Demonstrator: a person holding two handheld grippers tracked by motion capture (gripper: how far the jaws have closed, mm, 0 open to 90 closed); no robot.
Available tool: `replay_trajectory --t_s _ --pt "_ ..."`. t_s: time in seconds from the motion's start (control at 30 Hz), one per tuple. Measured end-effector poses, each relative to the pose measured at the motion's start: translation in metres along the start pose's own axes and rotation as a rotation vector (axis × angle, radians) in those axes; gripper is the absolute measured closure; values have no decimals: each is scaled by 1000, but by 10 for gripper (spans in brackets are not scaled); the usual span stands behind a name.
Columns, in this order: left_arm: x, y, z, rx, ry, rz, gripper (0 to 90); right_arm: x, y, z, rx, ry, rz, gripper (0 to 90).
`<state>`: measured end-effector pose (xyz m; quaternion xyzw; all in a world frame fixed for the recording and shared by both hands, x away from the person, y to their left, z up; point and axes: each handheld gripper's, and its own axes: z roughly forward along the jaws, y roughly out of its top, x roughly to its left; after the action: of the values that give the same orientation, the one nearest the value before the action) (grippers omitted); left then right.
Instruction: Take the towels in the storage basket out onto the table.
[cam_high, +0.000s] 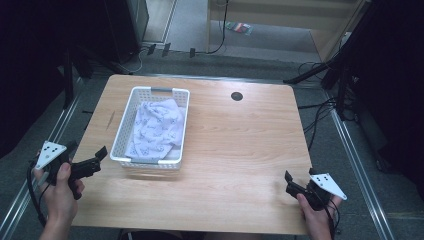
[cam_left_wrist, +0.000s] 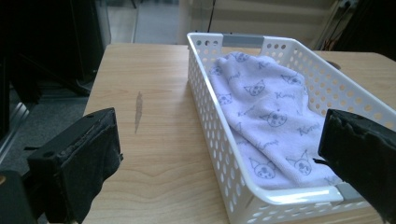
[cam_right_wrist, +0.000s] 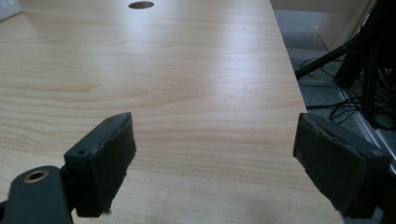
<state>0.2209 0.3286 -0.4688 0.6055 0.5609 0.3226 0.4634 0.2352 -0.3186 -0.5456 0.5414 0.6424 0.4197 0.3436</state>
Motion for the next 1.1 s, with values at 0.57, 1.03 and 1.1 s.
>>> replay_trajectory --t_s 0.57,1.03,1.1 --pt "-27 37 29 81 -70 73 0 0 -1 -2 -10 -14 12 132" --pt "-47 49 72 221 -85 145 0 1 -1 -1 -2 -11 -3 133" --pt "-51 49 79 245 -92 151 0 1 -1 -1 -2 -11 -4 133"
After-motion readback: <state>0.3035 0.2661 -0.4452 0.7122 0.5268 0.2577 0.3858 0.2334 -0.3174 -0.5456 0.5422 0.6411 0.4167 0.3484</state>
